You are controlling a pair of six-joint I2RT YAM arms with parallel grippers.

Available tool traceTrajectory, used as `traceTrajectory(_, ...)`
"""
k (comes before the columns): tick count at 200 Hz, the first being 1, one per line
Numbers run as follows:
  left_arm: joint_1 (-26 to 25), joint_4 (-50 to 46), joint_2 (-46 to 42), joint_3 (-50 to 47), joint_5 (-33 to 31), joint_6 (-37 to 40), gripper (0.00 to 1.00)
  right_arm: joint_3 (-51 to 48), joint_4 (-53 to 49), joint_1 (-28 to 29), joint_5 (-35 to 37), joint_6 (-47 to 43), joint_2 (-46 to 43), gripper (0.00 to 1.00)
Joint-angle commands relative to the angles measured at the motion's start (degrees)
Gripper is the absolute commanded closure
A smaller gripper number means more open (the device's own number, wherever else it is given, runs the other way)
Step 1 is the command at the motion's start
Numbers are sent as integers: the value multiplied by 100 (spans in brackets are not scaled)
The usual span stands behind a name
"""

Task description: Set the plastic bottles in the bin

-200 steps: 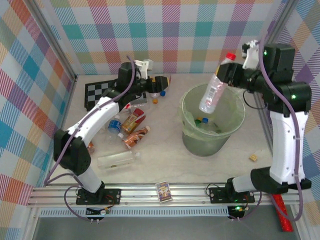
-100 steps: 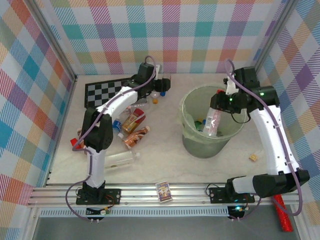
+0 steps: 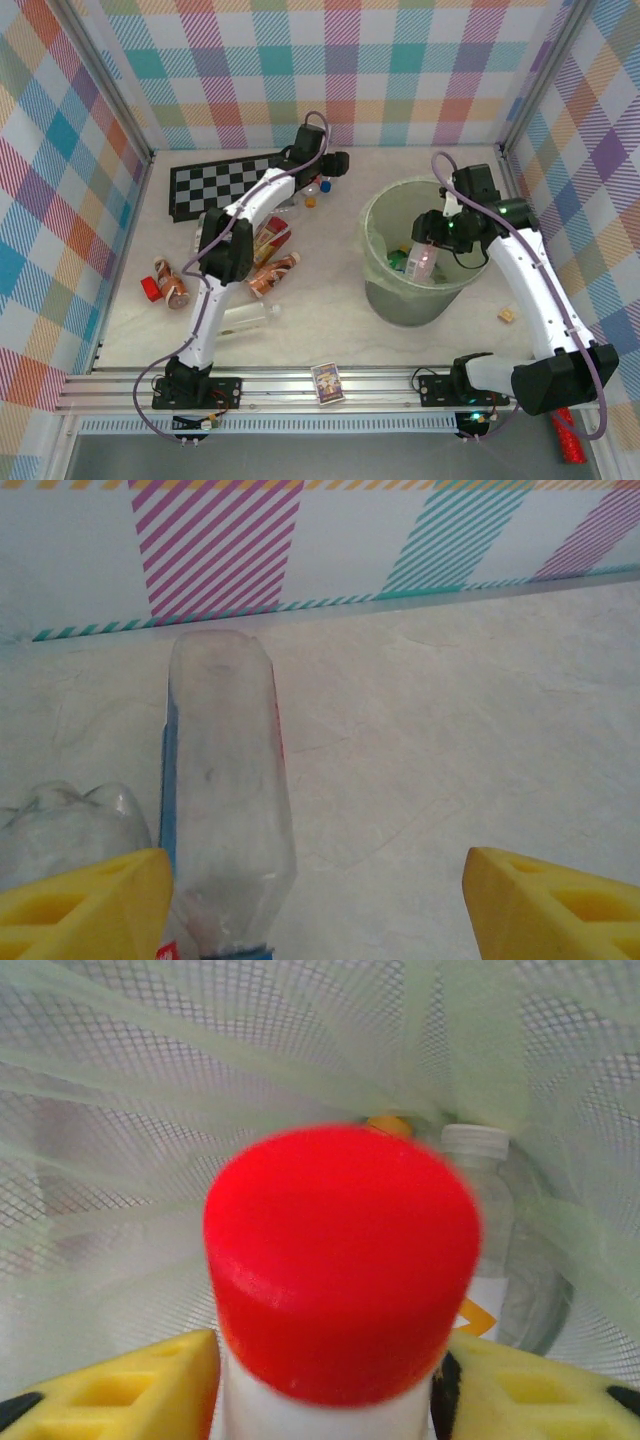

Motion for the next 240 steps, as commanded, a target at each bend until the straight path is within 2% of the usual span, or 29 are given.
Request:
traceTrajectory(1,30,-339,332,573,-149,41,22,43,9,41,-60,34,-299,34)
traceTrajectory(20,38,-486,625,953,-166,40,20,321,-168,42,-238,14,-412,24)
traceTrajectory(50,34,-570,894,1211,-237,33,18,832,-293,47,-780,42,-689,18)
traceTrajectory(100,65,-719,1263,1535,-240,-178,19,1448,-320,45,-1289,161,-959,17)
traceTrajectory(171,92,-1125,1551,1770,89,-258,28,1364,-223,43,-1217,245,-1018,17)
traceTrajectory(240,15,-1385,1583,1618,312,-265,30,1097,-60,44,-1159,296,-987,17)
